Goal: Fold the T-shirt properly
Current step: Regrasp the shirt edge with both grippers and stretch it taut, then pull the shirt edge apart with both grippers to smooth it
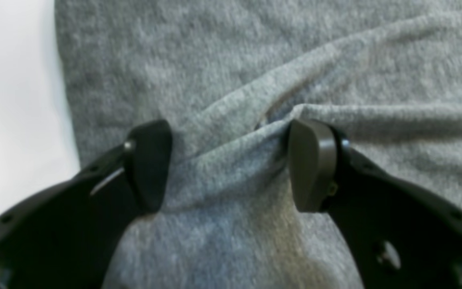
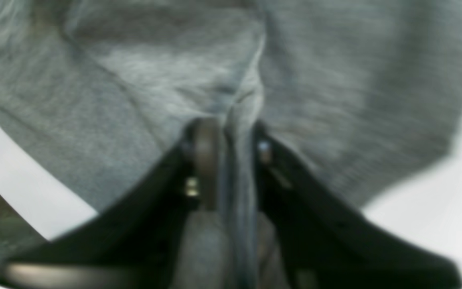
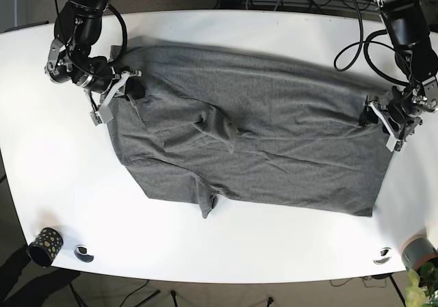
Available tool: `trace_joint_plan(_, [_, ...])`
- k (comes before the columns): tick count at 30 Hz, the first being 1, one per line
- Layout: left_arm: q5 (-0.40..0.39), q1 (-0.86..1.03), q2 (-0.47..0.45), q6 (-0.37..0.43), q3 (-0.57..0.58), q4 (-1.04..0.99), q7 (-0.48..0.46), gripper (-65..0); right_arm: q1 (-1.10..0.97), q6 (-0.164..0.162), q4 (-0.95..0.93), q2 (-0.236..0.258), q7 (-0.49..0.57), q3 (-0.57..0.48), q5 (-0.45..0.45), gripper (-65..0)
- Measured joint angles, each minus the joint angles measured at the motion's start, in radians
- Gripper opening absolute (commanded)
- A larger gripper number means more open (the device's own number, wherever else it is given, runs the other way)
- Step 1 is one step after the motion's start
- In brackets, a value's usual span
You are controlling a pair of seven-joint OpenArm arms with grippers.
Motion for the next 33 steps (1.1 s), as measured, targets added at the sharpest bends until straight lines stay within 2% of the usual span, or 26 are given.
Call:
trace_joint_plan(3, [0.000, 0.002, 0.000, 0.000, 0.000, 0.000, -0.002, -23.1, -0.001, 0.000, 0.000, 0.002, 0.000, -0.001, 0.002, -61.7])
trace_joint_plan(5, [0.000, 0.002, 0.000, 0.000, 0.000, 0.000, -0.002, -23.1, -0.003, 0.000, 0.000, 0.002, 0.000, -0.001, 0.002, -64.7])
trace_joint_plan(8, [0.000, 0.002, -0.001, 0.000, 0.000, 0.000, -0.002, -23.1, -0.015, -0.001, 0.011, 0.003, 0.000, 0.003, 0.002, -65.0])
trace_joint_plan(19, [-0.005, 0.008, -0.012, 0.000, -0.002, -0.004, -0.006, -23.1, -0.171, 0.000, 0.262, 0.002, -0.001, 0.005, 0.026, -65.0])
trace_joint_plan(25, [-0.004, 0.011, -0.016, 0.000, -0.004, -0.004, -0.006, -23.1, -0.254, 0.000, 0.300, -0.002, -0.006, 0.054, 0.188, -65.0])
trace_joint_plan(33, [-0.004, 0.011, -0.016, 0.000, -0.004, -0.003, -0.006, -23.1, -0.347, 0.000, 0.303, 0.006, -0.008, 0.090, 0.241, -65.0])
